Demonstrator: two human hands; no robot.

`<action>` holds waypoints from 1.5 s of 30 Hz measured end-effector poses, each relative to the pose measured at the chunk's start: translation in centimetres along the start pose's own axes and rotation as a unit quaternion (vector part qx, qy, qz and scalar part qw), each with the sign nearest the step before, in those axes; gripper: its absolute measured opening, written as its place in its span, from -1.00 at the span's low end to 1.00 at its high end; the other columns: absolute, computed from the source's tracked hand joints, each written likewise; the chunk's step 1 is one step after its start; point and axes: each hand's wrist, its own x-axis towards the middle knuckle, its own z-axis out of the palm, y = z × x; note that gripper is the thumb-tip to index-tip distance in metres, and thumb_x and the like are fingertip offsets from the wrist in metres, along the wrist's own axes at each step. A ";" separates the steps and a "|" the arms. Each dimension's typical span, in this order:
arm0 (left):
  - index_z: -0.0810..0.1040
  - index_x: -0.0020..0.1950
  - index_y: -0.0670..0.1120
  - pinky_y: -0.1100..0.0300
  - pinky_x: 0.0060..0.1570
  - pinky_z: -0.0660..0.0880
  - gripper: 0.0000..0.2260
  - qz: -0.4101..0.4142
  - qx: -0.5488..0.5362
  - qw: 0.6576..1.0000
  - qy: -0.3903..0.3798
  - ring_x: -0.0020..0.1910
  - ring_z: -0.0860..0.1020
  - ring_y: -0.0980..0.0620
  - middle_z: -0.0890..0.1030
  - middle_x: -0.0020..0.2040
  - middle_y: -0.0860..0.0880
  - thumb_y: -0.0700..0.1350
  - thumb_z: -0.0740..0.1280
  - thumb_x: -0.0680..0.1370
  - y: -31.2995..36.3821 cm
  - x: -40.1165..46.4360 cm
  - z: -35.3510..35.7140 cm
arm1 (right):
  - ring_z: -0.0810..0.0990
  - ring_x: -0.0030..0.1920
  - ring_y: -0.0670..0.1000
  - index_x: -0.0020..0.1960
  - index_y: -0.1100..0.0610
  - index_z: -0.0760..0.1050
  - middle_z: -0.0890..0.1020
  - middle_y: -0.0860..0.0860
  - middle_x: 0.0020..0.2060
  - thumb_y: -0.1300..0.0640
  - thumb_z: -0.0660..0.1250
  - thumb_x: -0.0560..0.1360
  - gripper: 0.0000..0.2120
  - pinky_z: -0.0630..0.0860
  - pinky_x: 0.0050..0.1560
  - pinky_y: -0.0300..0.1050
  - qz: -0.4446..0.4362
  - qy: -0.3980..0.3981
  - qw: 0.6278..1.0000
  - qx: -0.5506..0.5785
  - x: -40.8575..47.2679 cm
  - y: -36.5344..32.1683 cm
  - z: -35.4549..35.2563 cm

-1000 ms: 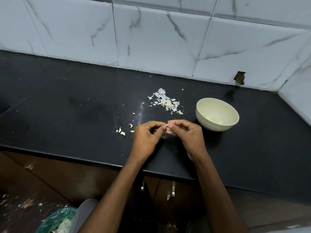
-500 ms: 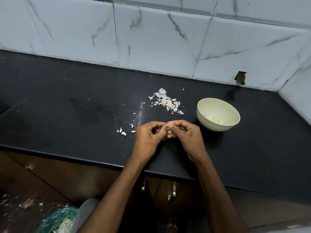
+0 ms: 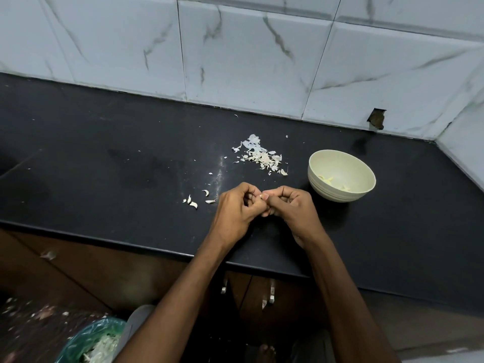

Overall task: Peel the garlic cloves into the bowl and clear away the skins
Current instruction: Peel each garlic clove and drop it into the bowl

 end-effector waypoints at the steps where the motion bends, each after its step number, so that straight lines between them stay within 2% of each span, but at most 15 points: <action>1: 0.62 -0.10 -0.15 0.14 -0.26 0.55 -0.93 -0.003 -0.014 1.000 -0.006 -0.32 0.58 0.11 0.71 -0.30 0.00 -0.19 0.45 0.56 -0.1 0.1 0.0 | 0.64 -0.33 0.03 -0.01 0.36 0.64 0.68 0.24 -0.27 0.37 0.41 0.57 -0.95 0.62 -0.23 -0.18 0.013 -0.004 1.000 0.013 0.1 -0.1 0.0; 4: 0.61 -0.11 -0.15 0.23 -0.29 0.46 -0.84 -0.007 -0.045 0.999 -0.004 -0.33 0.52 0.12 0.66 -0.32 0.01 -0.05 0.45 0.50 -0.5 0.0 -0.2 | 0.60 -0.33 -0.01 -0.05 0.34 0.64 0.63 0.16 -0.33 0.39 0.39 0.56 -0.94 0.61 -0.25 -0.19 0.041 -0.034 0.997 0.062 -0.1 -0.4 0.5; 6: 0.62 -0.09 -0.15 0.22 -0.30 0.41 -0.77 -0.018 -0.102 0.995 0.002 -0.31 0.48 0.05 0.62 -0.30 -0.12 0.01 0.44 0.47 -0.7 0.0 -0.6 | 0.59 -0.31 -0.03 -0.04 0.34 0.64 0.64 0.14 -0.31 0.39 0.38 0.56 -0.93 0.60 -0.25 -0.20 0.045 -0.042 0.994 0.095 -0.2 -0.6 0.8; 9: 0.65 0.02 -0.25 0.25 -0.31 0.47 -0.93 -0.047 -0.220 0.974 -0.015 -0.29 0.53 0.01 0.66 -0.20 -0.16 -0.28 0.37 0.60 -0.8 0.0 -1.0 | 0.66 -0.27 -0.02 0.00 0.36 0.64 0.70 0.18 -0.24 0.39 0.36 0.56 -0.91 0.62 -0.20 -0.22 0.040 -0.030 0.991 0.125 0.0 -1.1 0.8; 12: 0.65 0.08 -0.33 0.24 -0.25 0.53 -0.88 -0.056 -0.258 0.964 -0.020 -0.25 0.58 0.01 0.68 -0.16 -0.20 -0.35 0.32 0.64 -0.9 -0.1 -1.1 | 0.69 -0.21 0.01 0.05 0.36 0.63 0.72 0.20 -0.20 0.31 0.41 0.51 -0.84 0.65 -0.12 -0.21 0.044 -0.032 0.989 0.135 0.1 -1.4 0.6; 18: 0.69 0.08 -0.32 0.24 -0.25 0.56 -0.88 -0.029 -0.243 0.970 -0.007 -0.25 0.59 0.03 0.71 -0.19 -0.15 -0.30 0.43 0.59 -0.7 -0.3 -1.2 | 0.70 -0.20 0.01 0.13 0.37 0.61 0.73 0.23 -0.13 0.37 0.39 0.54 -0.82 0.66 -0.10 -0.21 0.040 -0.015 0.991 0.127 -0.2 -0.9 0.3; 24: 0.70 0.09 -0.32 0.26 -0.26 0.57 -0.87 -0.028 -0.234 0.972 -0.001 -0.26 0.60 0.07 0.73 -0.18 -0.13 -0.29 0.43 0.59 -0.8 -0.3 -1.2 | 0.70 -0.21 0.04 0.07 0.33 0.64 0.70 0.28 -0.12 0.21 0.48 0.45 -0.75 0.66 -0.12 -0.20 0.024 -0.010 0.994 0.104 -0.2 -0.7 0.4; 30: 0.71 0.11 -0.29 0.25 -0.24 0.56 -0.87 -0.029 -0.240 0.970 -0.010 -0.24 0.59 0.06 0.73 -0.15 -0.12 -0.29 0.43 0.59 -1.0 -0.3 -1.2 | 0.68 -0.17 0.02 0.18 0.44 0.57 0.67 0.30 -0.09 0.32 0.38 0.57 -0.77 0.65 -0.10 -0.21 0.035 -0.017 0.993 0.111 0.3 -0.3 0.2; 33: 0.72 0.10 -0.27 0.25 -0.26 0.54 -0.88 -0.031 -0.227 0.973 -0.005 -0.26 0.57 0.07 0.73 -0.17 -0.13 -0.28 0.45 0.59 -0.9 -0.3 -1.2 | 0.68 -0.18 -0.01 0.16 0.42 0.59 0.70 0.25 -0.11 0.33 0.37 0.59 -0.80 0.64 -0.11 -0.22 0.037 -0.017 0.993 0.111 0.1 -0.3 0.2; 39: 0.73 0.08 -0.23 0.24 -0.28 0.52 -0.89 -0.033 -0.210 0.977 0.026 -0.28 0.56 0.06 0.69 -0.16 -0.30 -0.25 0.47 0.58 -0.9 -0.2 -1.3 | 0.68 -0.14 0.02 0.05 0.33 0.67 0.74 0.22 -0.10 0.30 0.45 0.55 -0.89 0.62 -0.10 -0.18 -0.032 -0.004 0.999 0.025 -0.4 -0.2 0.9; 45: 0.72 0.09 -0.28 0.24 -0.23 0.56 -0.87 -0.046 -0.243 0.969 0.015 -0.22 0.59 0.02 0.73 -0.14 -0.20 -0.27 0.45 0.58 -0.9 -0.3 -1.2 | 0.71 -0.12 0.04 0.07 0.32 0.66 0.75 0.20 -0.11 0.31 0.43 0.58 -0.89 0.65 -0.06 -0.15 -0.063 0.013 0.998 -0.005 -0.5 -0.1 1.0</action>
